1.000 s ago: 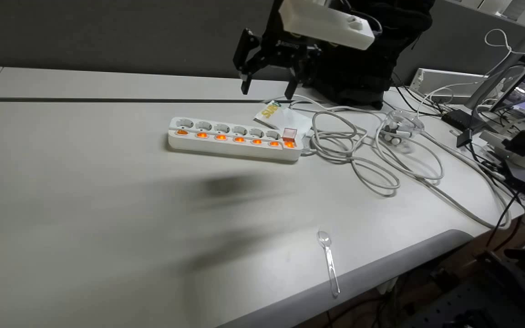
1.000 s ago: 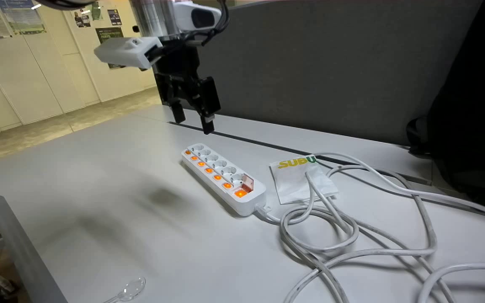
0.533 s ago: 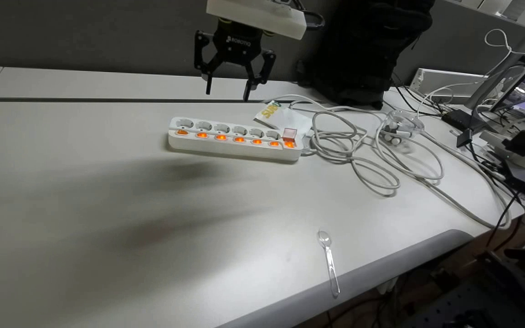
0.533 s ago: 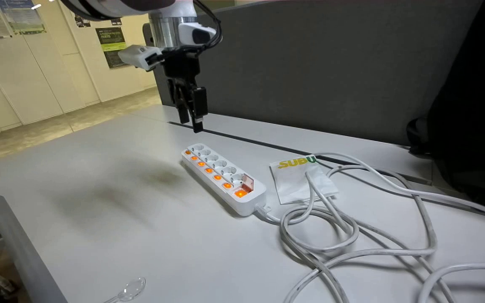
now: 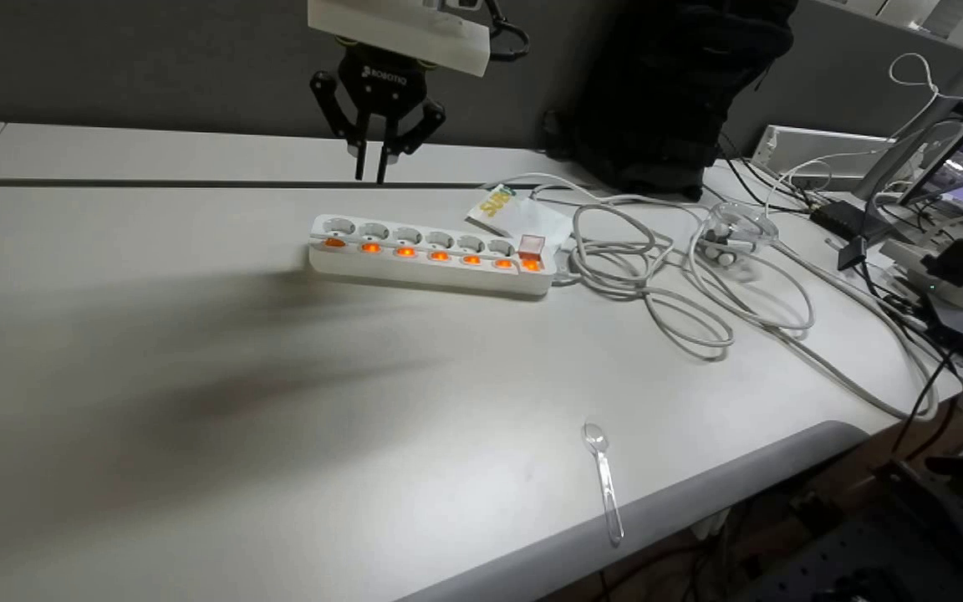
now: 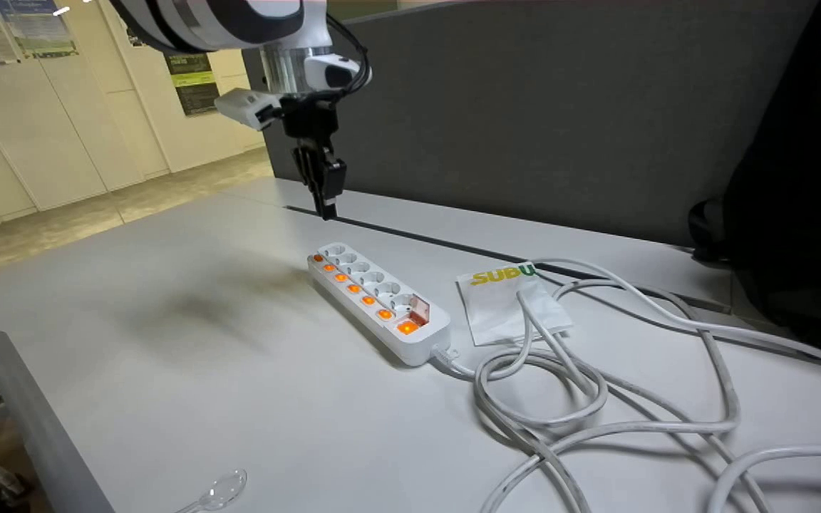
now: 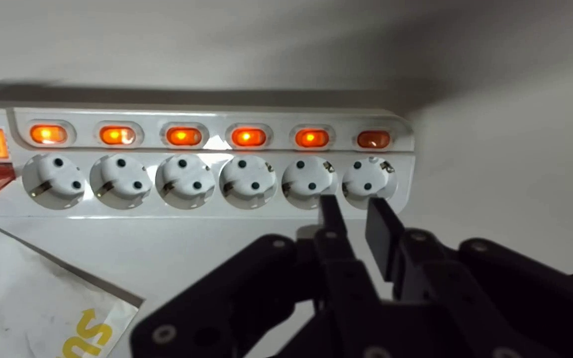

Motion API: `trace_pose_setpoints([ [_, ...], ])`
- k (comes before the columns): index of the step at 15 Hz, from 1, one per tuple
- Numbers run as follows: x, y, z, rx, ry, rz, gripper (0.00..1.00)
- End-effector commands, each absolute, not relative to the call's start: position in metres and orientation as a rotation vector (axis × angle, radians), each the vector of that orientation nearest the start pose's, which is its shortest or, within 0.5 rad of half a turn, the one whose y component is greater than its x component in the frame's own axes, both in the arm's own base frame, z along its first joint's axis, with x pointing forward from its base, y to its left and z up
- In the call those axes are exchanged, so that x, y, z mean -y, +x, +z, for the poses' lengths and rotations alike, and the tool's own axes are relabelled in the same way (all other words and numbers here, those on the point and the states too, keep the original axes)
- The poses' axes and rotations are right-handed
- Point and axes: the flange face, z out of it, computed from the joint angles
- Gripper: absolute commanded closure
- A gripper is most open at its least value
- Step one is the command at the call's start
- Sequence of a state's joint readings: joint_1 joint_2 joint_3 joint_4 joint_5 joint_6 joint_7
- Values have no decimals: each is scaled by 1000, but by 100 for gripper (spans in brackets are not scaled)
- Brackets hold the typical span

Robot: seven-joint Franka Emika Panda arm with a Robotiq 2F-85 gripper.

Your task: Turn on the first switch from the left side of the adapter

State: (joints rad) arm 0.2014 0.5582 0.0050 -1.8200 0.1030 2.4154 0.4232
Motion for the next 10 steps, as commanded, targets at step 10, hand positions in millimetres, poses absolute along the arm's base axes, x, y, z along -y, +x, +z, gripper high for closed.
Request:
trace_pose_setpoints([
  [10,-157,633,206,-487,-3023,46,100],
])
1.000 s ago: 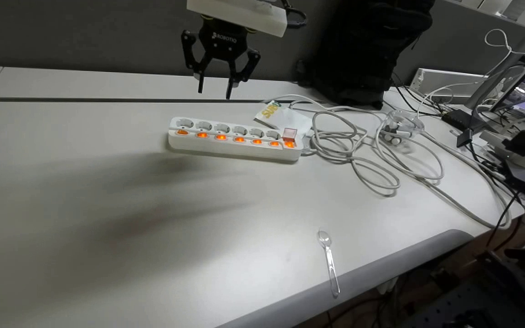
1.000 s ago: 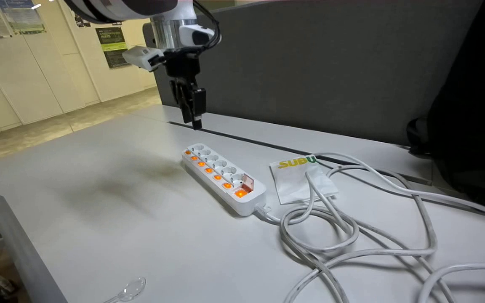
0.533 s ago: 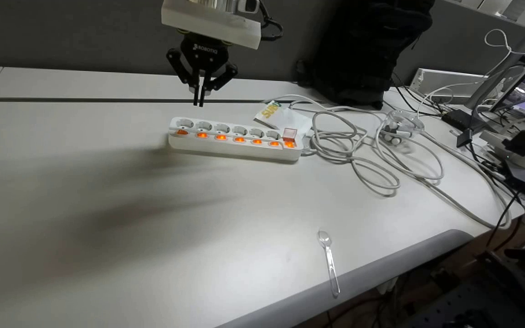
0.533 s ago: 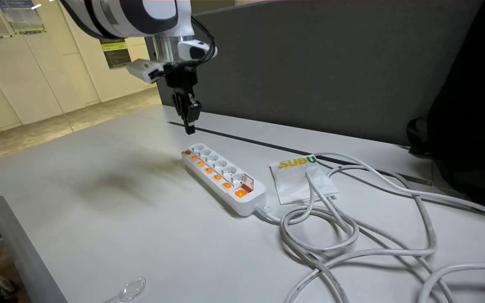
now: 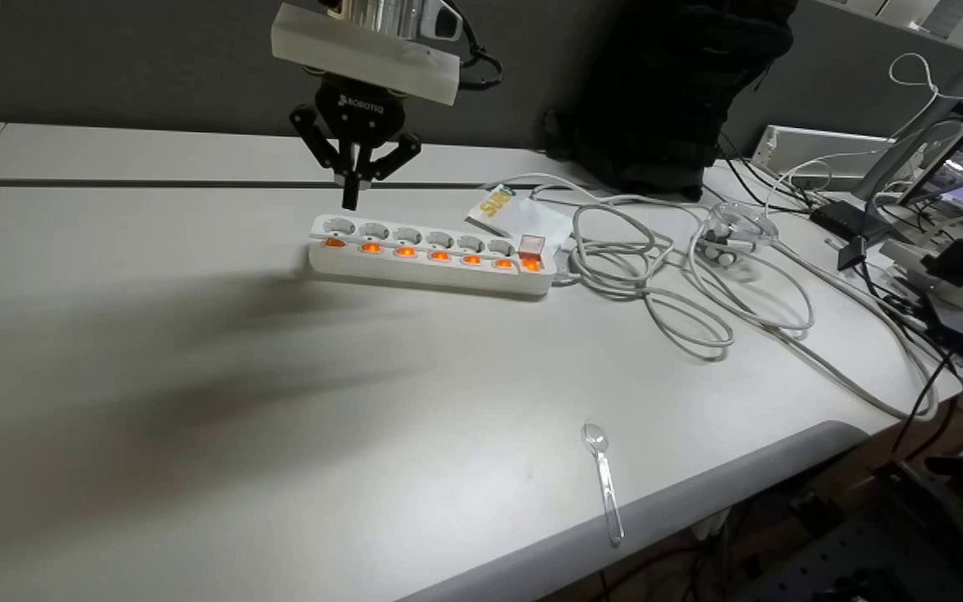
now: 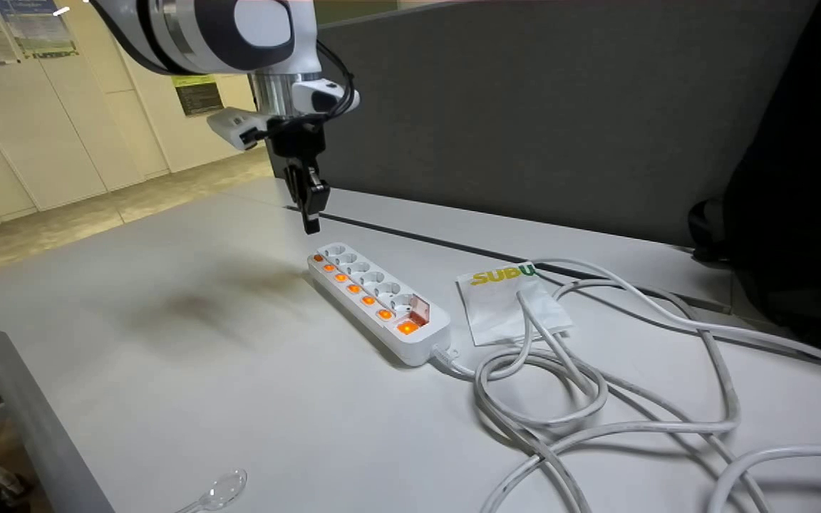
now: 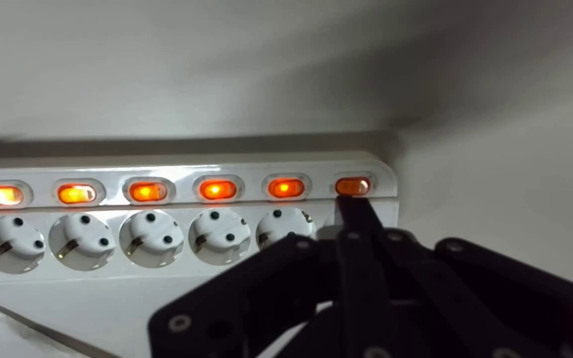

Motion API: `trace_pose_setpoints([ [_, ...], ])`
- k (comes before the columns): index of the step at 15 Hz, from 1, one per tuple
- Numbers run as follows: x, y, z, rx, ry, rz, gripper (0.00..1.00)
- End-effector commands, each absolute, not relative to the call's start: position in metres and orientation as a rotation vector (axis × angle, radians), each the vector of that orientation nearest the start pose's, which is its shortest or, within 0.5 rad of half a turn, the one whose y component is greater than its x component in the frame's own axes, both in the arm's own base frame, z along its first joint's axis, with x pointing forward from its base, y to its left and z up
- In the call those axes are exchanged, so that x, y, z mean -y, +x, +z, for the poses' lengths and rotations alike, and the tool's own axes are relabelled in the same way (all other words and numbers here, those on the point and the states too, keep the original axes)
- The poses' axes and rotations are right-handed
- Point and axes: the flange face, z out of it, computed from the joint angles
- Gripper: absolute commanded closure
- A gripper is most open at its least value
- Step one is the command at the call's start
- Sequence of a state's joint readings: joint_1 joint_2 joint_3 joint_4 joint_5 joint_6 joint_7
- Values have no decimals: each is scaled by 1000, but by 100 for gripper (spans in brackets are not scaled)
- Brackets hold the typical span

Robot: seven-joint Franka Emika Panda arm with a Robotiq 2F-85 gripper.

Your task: Turn on the first switch from the left side of the adapter

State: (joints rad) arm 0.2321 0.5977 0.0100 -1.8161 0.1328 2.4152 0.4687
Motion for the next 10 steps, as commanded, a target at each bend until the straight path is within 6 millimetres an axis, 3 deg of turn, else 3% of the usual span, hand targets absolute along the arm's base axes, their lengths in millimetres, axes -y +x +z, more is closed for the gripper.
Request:
trace_pose_setpoints([
  [1,-159,633,203,-473,-3027,47,100],
  [5,-167,631,184,-283,-3067,107,100],
  [10,-170,639,171,-287,-3083,79,100],
])
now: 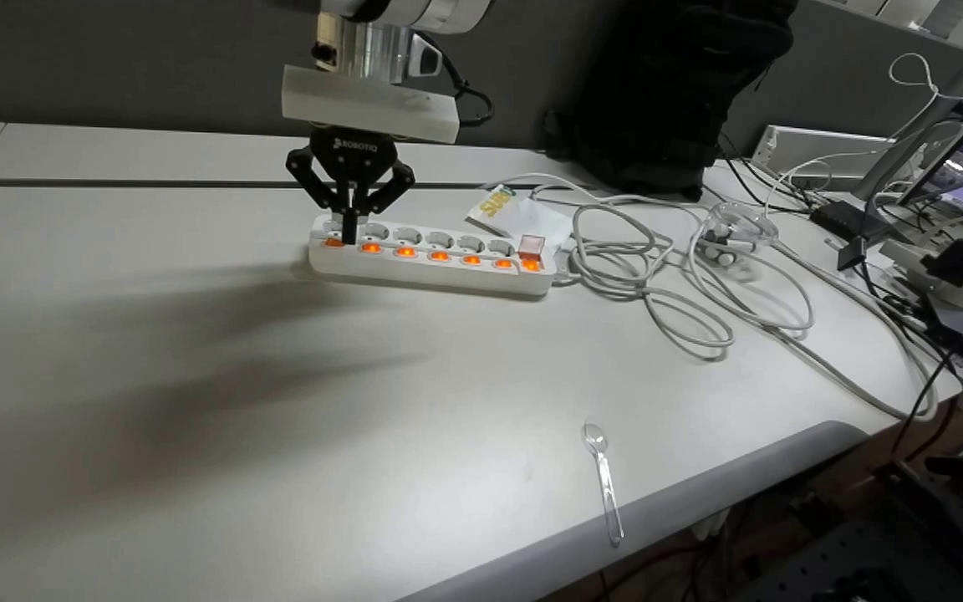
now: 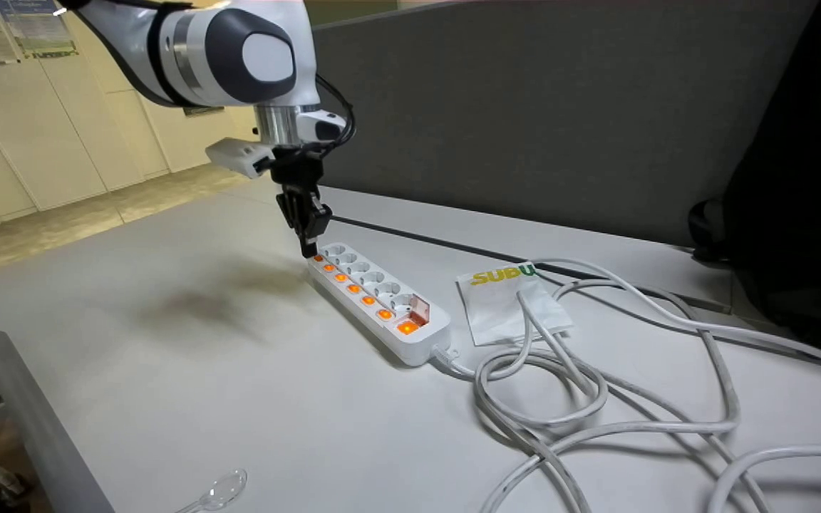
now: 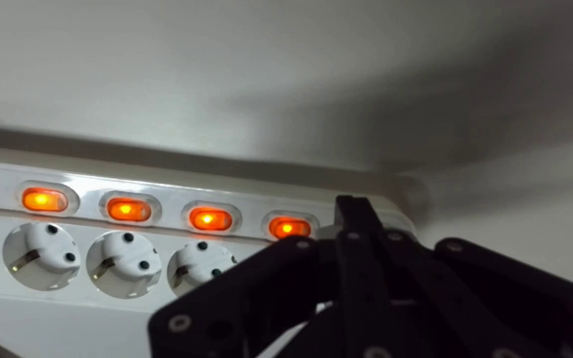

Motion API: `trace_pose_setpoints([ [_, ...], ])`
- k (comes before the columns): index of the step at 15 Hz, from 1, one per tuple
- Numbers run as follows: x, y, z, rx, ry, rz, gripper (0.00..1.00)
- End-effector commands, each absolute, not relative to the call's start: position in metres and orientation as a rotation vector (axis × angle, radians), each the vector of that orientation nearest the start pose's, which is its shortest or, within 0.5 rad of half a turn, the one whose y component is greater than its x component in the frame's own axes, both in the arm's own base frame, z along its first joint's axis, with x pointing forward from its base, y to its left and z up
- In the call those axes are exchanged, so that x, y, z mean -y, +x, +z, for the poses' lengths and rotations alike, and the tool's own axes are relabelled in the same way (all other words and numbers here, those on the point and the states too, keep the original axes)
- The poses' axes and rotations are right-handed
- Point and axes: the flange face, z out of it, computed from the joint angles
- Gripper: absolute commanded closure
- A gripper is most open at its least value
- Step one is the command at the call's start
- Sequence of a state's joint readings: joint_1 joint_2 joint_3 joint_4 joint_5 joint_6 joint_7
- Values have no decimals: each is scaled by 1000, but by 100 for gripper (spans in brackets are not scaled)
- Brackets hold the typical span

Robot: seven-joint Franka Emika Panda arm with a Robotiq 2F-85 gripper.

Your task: Turn on the first switch from the left side of the adapter

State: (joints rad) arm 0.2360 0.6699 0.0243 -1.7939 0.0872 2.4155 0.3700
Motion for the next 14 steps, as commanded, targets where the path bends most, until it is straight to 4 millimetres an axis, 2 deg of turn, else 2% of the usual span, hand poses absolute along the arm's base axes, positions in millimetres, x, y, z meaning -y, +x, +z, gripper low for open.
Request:
trace_pose_setpoints([
  [1,-171,641,169,-290,-3077,68,100],
  [7,-181,654,161,-348,-3041,-19,100],
  [14,-192,658,149,-346,-3052,-16,100],
])
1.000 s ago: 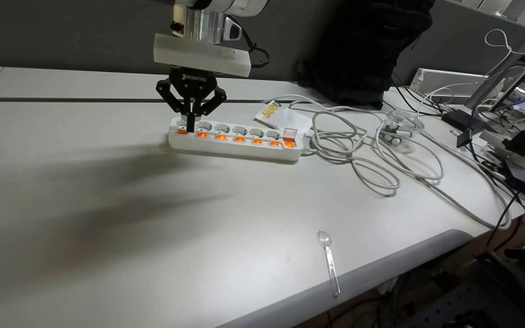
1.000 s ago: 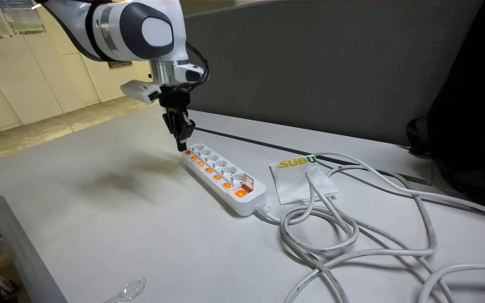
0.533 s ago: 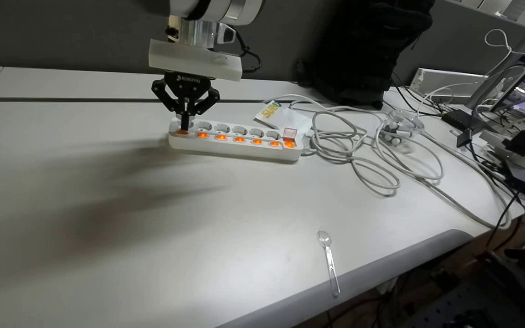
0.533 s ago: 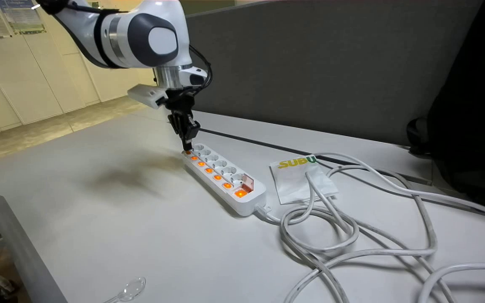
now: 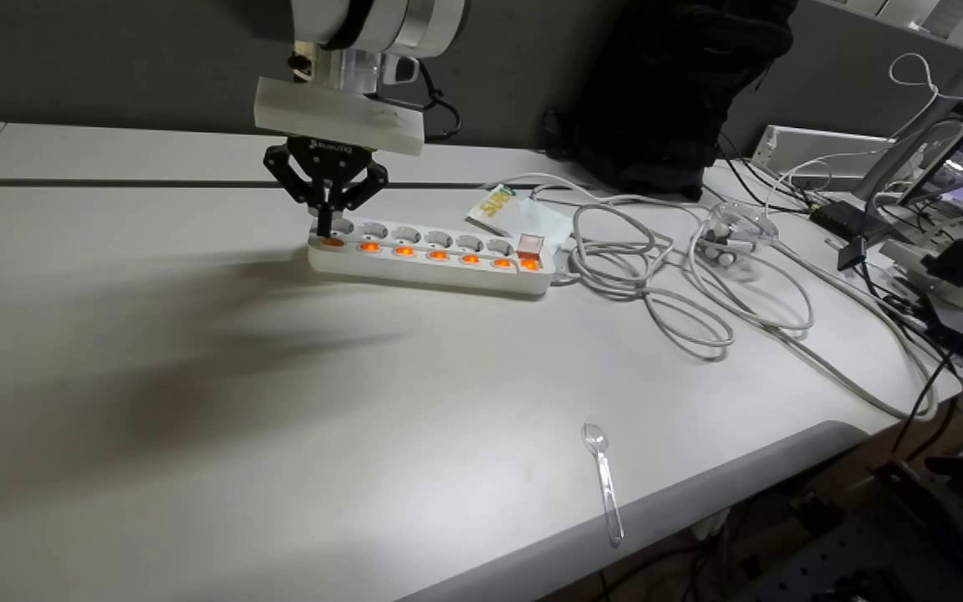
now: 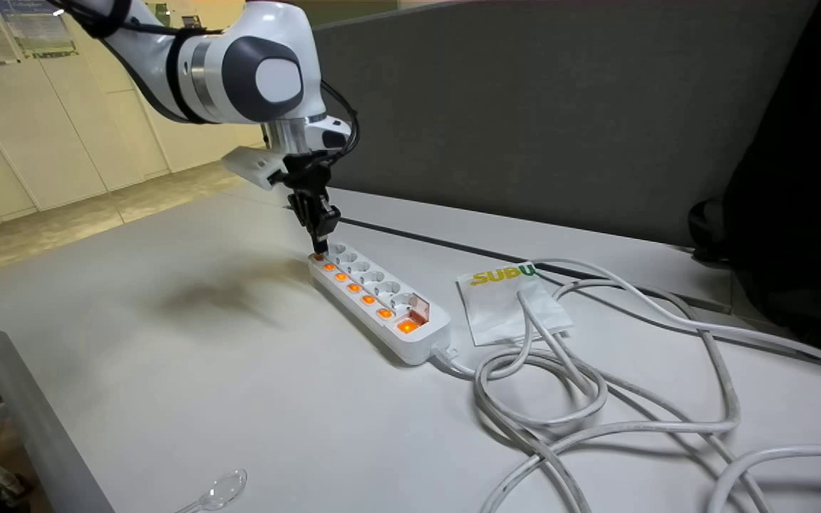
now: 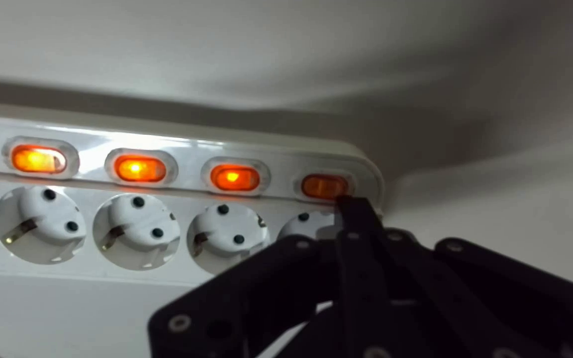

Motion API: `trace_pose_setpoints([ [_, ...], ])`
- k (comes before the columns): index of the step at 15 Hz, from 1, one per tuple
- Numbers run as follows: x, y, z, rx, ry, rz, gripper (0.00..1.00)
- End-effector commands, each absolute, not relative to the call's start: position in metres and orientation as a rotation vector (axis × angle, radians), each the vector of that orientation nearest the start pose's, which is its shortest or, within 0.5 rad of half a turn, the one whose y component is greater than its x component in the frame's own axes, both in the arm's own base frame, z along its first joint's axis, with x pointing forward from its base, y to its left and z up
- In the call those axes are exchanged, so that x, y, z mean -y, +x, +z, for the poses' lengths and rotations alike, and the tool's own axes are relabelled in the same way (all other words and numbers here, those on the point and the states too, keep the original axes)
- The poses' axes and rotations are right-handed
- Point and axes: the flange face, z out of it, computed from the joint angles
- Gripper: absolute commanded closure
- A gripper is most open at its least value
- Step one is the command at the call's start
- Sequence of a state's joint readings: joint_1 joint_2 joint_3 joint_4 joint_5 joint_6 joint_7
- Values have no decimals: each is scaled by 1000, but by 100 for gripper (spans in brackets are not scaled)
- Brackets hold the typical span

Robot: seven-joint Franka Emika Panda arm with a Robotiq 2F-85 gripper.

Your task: Turn on the first switch from the left side of the adapter

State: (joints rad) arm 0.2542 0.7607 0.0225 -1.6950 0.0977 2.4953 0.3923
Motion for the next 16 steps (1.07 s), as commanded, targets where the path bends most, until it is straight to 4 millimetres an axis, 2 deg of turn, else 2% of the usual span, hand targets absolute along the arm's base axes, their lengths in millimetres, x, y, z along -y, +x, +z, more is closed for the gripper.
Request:
trace_pose_setpoints([
  [1,-193,657,148,-345,-3058,-14,100],
  [8,-196,644,145,-370,-3071,1,100],
  [12,-198,642,158,-374,-3062,-5,100],
  [16,-210,634,177,-347,-3073,-33,100],
])
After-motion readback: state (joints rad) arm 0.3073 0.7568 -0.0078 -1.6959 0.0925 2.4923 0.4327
